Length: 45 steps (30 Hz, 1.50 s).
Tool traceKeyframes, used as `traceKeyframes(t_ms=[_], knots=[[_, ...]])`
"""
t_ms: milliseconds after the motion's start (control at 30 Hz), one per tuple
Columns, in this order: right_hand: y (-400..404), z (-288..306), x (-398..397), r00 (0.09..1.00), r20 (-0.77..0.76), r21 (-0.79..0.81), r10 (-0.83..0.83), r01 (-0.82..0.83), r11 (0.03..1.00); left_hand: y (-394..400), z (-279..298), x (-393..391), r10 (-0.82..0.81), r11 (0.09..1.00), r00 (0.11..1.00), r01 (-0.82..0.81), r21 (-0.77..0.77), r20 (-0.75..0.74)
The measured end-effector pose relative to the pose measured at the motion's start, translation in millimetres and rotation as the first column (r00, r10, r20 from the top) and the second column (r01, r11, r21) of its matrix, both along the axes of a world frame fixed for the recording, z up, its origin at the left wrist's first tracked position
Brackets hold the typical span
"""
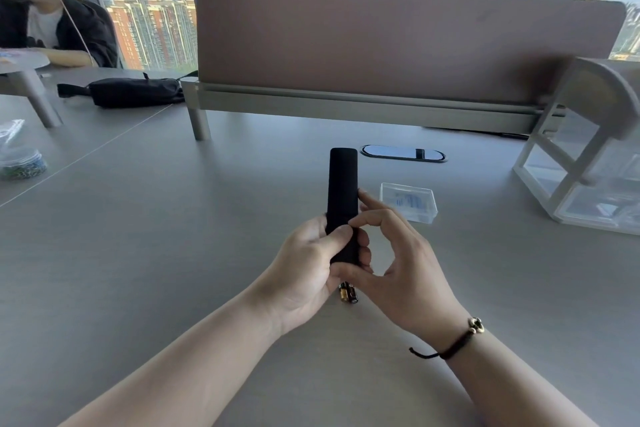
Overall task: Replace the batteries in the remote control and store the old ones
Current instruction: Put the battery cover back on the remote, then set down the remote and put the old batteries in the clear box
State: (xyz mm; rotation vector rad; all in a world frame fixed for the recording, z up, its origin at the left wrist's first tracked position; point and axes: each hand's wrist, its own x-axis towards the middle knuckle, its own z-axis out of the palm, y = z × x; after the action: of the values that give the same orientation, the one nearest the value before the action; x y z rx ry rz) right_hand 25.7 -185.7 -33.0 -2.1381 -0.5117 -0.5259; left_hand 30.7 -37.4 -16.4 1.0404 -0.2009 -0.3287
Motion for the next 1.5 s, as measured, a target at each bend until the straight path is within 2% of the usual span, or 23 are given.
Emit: traceKeyframes(t_ms=[133, 333, 667, 900, 1000, 1067, 1133, 1200, 1367, 1500], knots=[[2, -2, 0, 0.999, 0.032, -0.029, -0.033, 0.034, 0.999, -1, -1, 0, 0.013, 1.000, 1.000, -0.013, -0.009, -0.013], [7, -1, -3, 0.984, 0.162, -0.050, -0.068, 0.077, 0.996, -1, -2, 4, 0.023, 1.000, 0.999, -0.023, -0.011, -0.023], [3, 0, -1, 0.985, 0.133, -0.033, -0.110, 0.115, 0.993, 2, -2, 8, -0.005, 0.992, 0.992, -0.011, -0.128, -0.126], [1, -3, -1, 0.993, 0.087, -0.079, -0.083, 0.090, 0.993, 8, -2, 13, 0.044, 0.998, 0.998, -0.045, -0.040, -0.042], [1, -3, -1, 0.995, 0.036, -0.114, -0.097, 0.100, 0.988, 10, 1, 15, 0.165, 0.982, 0.985, -0.161, 0.096, -0.046], [0, -2, -2, 0.991, -0.022, -0.159, -0.130, 0.125, 0.979, 12, -2, 19, 0.289, 0.910, 0.957, -0.280, 0.304, 0.016], [-2, -2, -1, 0.984, -0.055, -0.249, -0.171, 0.153, 0.956, 14, -8, 23, 0.383, 0.726, 0.908, -0.411, 0.552, 0.172], [-3, -2, -1, 0.970, -0.108, -0.326, -0.216, 0.170, 0.930, 21, -15, 29, 0.387, 0.529, 0.868, -0.486, 0.696, 0.312], [-1, -4, -2, 0.934, -0.204, -0.495, -0.293, 0.160, 0.854, 38, -24, 42, 0.296, 0.336, 0.868, -0.485, 0.807, 0.398], [2, -7, -3, 0.933, -0.217, -0.524, -0.289, 0.138, 0.840, 42, -24, 43, 0.252, 0.089, 0.863, -0.471, 0.878, 0.438]])
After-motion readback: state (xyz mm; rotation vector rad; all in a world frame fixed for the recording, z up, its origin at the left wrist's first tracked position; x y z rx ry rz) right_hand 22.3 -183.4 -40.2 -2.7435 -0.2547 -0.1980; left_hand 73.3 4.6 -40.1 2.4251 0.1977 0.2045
